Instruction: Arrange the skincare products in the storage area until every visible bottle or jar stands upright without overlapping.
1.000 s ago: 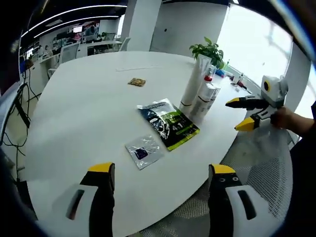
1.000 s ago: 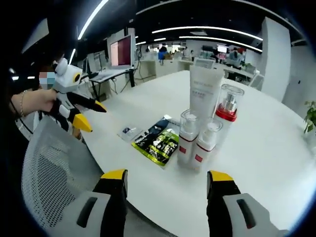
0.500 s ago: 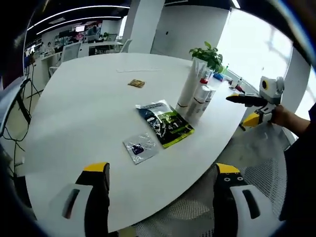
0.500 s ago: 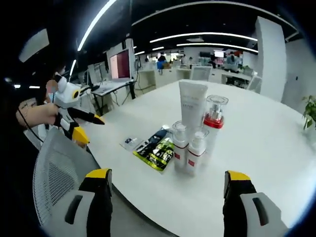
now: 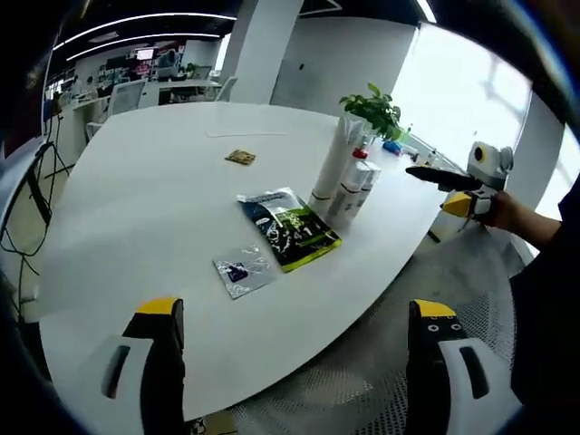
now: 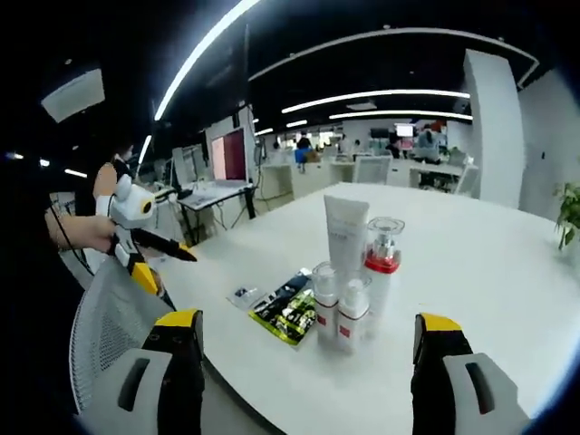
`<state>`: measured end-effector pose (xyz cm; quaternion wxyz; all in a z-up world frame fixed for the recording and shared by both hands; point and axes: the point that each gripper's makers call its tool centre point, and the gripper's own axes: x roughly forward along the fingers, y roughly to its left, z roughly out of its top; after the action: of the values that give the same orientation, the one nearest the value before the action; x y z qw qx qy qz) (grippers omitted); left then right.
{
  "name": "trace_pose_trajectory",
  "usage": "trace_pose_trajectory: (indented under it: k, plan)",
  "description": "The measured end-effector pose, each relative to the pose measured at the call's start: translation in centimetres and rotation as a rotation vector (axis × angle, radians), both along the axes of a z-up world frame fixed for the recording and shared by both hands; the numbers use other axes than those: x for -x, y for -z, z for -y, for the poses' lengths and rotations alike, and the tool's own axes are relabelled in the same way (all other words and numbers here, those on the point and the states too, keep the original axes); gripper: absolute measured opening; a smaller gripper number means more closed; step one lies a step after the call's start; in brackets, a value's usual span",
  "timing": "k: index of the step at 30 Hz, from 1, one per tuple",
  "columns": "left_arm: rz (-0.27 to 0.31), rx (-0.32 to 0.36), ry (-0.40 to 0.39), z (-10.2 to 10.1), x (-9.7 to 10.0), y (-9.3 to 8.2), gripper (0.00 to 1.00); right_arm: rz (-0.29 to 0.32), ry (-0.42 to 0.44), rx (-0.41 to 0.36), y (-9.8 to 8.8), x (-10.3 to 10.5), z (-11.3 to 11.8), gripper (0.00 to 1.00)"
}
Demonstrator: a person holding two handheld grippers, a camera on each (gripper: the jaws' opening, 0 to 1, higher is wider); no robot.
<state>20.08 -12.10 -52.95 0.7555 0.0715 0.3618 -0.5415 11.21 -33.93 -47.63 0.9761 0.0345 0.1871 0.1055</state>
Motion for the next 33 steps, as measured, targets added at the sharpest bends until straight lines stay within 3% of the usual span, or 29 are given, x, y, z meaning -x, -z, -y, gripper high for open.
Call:
trace_pose_trajectory:
  k: [6,10,21,26,33]
  plan:
    - [0.006,-0.001,-0.006,0.0,-0.4,-0.1,0.99,-0.040,-0.009,0.010,0.9,-0.1,-0.1,0.99]
    - [0.008,-0.008,0.000,0.1,-0.5,-0.2,0.99,-0.105,-0.015,-0.006,2.1,0.2,-0.2,0.99]
    - [0.017,-0.033,0.035,1.6,-1.5,-0.6,0.99,-0.082,0.039,-0.038,1.8,0.2,1.0,0.98]
    - [0.031,-0.029,0.043,2.6,-2.5,-1.3,0.99,-0.088,0.050,-0.005,2.2,0.2,1.2,0.93]
    - [0.040,-0.037,0.070,4.2,-3.6,-1.1,0.99,-0.080,0.102,-0.070,2.0,0.3,2.3,0.92]
